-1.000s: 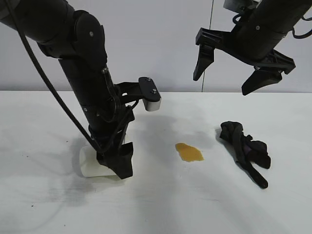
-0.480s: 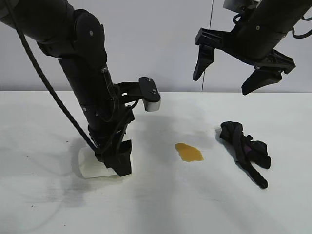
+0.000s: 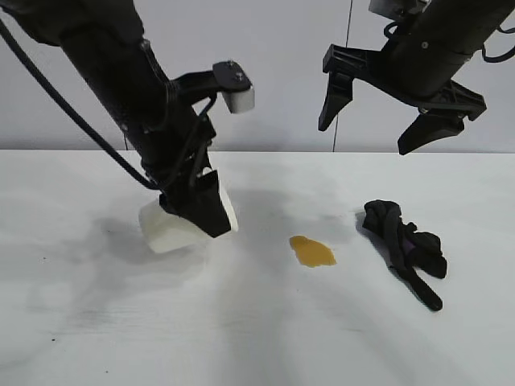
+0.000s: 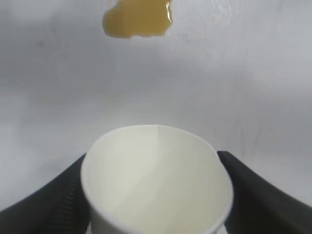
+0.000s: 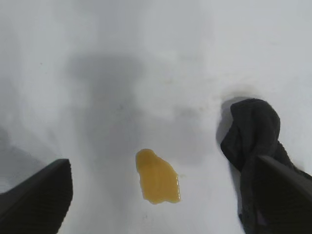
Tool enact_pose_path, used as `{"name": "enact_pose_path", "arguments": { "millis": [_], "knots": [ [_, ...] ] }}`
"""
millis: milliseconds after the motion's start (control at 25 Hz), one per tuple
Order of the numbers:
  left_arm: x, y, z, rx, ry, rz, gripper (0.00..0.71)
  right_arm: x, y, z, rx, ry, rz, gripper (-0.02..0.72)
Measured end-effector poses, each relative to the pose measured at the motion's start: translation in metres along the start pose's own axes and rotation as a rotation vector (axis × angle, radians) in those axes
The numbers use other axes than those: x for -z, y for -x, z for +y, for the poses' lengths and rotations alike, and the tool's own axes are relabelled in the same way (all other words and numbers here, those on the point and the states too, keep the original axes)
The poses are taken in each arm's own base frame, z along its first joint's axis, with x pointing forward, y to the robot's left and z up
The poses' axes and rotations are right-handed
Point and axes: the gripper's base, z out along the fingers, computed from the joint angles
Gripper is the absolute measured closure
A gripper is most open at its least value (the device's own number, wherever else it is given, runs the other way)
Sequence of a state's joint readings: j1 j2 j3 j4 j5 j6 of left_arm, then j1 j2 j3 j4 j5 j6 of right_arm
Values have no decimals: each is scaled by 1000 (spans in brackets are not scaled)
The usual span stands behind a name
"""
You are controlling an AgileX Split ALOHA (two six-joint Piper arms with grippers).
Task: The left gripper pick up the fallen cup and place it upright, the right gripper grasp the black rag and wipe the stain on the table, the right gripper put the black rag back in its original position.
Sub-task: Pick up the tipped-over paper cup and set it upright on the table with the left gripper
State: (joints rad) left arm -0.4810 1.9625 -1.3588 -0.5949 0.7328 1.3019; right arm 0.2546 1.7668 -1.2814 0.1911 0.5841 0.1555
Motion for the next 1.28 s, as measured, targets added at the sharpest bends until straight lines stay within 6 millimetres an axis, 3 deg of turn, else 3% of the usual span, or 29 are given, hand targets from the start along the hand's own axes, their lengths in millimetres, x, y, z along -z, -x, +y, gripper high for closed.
{"name": "enact_pose_path", "arguments": {
  "millis": [280,680,1080,1280],
  "knots": [
    [14,-36,14,56,-63,-231,231,0,0,0,0,1,-4,9],
    [29,-88,29,45,91,-671,231,0,1,0,0,2,-11,9],
    [-19,-125,28,73,2,-706,231,0,4,1,3,7,-44,9],
    [-34,-134,26,87,-17,-695,232,0,5,0,10,4,-53,9]
  ]
}}
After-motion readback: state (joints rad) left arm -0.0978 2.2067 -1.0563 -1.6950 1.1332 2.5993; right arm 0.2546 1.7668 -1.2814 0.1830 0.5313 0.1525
